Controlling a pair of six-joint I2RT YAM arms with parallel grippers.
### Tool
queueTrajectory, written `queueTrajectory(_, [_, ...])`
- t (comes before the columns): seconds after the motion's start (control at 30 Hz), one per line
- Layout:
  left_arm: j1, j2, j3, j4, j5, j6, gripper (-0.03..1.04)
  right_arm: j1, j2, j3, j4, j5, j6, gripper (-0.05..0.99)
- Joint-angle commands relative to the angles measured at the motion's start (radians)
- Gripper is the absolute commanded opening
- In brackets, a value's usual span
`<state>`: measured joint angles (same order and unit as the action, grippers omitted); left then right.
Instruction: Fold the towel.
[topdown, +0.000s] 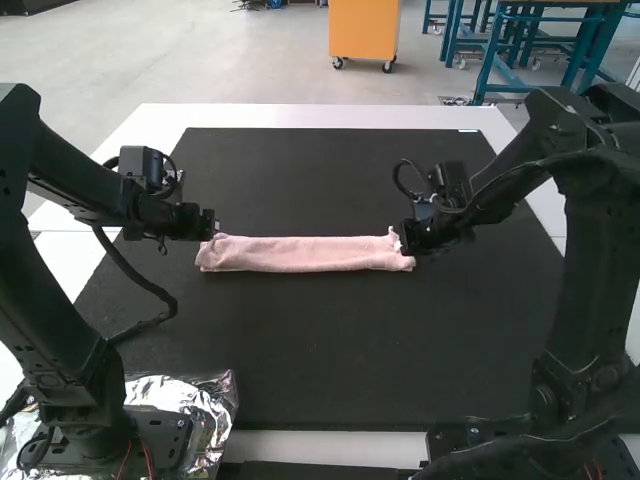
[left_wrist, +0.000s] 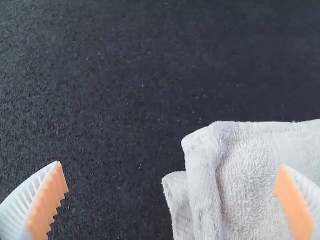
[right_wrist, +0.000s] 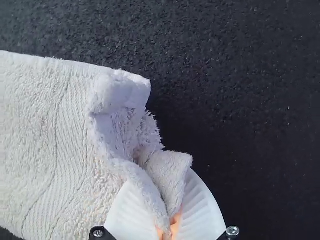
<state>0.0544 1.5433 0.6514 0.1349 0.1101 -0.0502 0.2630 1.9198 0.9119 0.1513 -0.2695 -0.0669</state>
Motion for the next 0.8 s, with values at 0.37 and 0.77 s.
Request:
queueTrajectory(0.37, [0.024,-0.061,0.027,0.080,-0.004,0.006,0.97,0.059,-0.160,0.116,-0.122,-0.085,0.085,-0.03])
queueTrajectory(0.77, [0.130,-0.061,0.016,0.097,-0.006,0.013,0.97,0.337,-0.018,0.297,-0.118,-0.083,0.168,-0.03])
